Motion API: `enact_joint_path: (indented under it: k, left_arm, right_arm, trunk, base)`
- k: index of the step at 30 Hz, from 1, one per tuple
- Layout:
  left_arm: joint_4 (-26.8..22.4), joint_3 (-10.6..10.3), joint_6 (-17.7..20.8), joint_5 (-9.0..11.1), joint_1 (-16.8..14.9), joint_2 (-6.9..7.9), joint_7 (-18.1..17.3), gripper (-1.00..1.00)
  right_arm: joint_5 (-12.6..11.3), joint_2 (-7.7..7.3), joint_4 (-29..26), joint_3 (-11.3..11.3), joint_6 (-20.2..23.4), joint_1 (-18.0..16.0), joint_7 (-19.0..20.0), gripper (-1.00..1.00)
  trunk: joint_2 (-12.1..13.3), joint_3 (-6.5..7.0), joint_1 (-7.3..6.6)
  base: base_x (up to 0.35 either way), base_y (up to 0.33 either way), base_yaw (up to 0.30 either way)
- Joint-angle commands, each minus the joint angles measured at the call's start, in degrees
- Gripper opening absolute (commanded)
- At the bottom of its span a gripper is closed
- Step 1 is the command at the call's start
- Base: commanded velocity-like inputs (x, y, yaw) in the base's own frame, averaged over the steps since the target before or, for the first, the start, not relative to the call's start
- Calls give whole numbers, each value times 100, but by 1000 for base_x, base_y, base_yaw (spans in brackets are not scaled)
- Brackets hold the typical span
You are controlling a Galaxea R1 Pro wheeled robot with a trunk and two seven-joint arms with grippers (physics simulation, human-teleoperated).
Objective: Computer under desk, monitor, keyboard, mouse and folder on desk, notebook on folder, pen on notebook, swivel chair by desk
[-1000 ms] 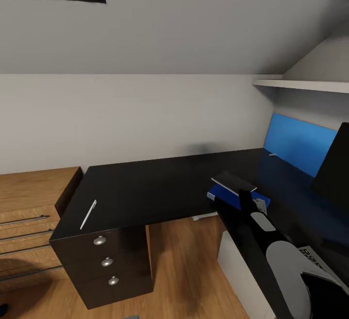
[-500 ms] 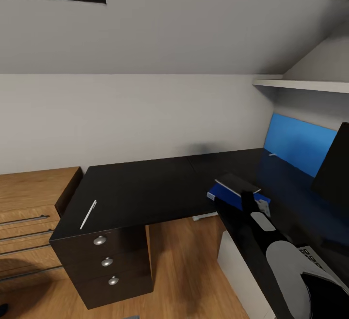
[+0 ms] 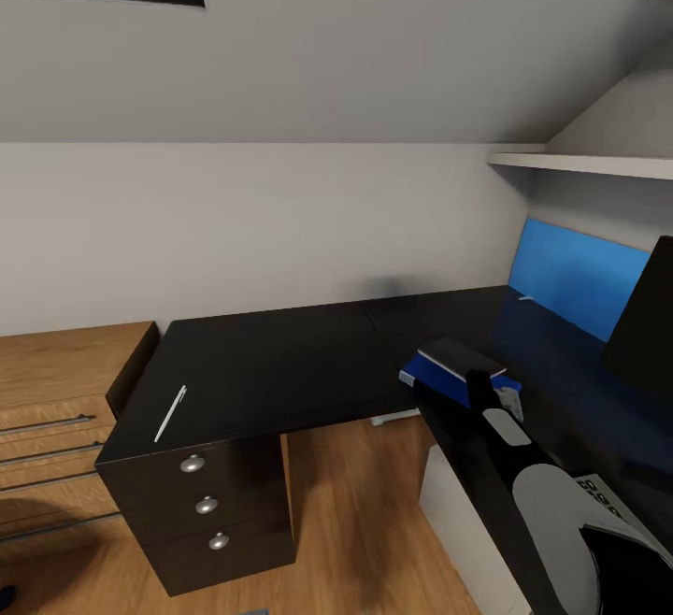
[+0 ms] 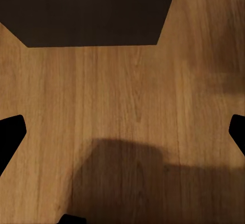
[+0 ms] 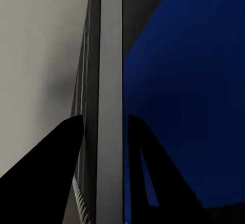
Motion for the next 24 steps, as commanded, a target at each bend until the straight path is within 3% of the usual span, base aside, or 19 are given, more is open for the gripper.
enact_joint_path:
  k: [1,6,7,24]
  left_arm:
    - [0,-40,-30,59,-6,5,42,100]
    - [0,-37,-29,57,-6,4,42,100]
    - [0,-38,-28,57,-6,5,42,100]
    - [0,-32,-30,60,-6,9,42,100]
  right_arm:
    - [-59,1,6,-9,-12,-5,33,-100]
    - [-59,1,6,-9,-13,-5,31,-100]
    - [-59,1,6,-9,-13,-5,31,100]
    - [-59,1,1,-9,-13,-5,32,100]
  trunk:
    - [-3,-6,0]
    - [-3,-6,0]
    - [-3,-6,0]
    - [-3,-6,0]
  base:
    - [0,0,0]
    - [0,0,0]
    - [0,0,0]
    - [-4,0,0]
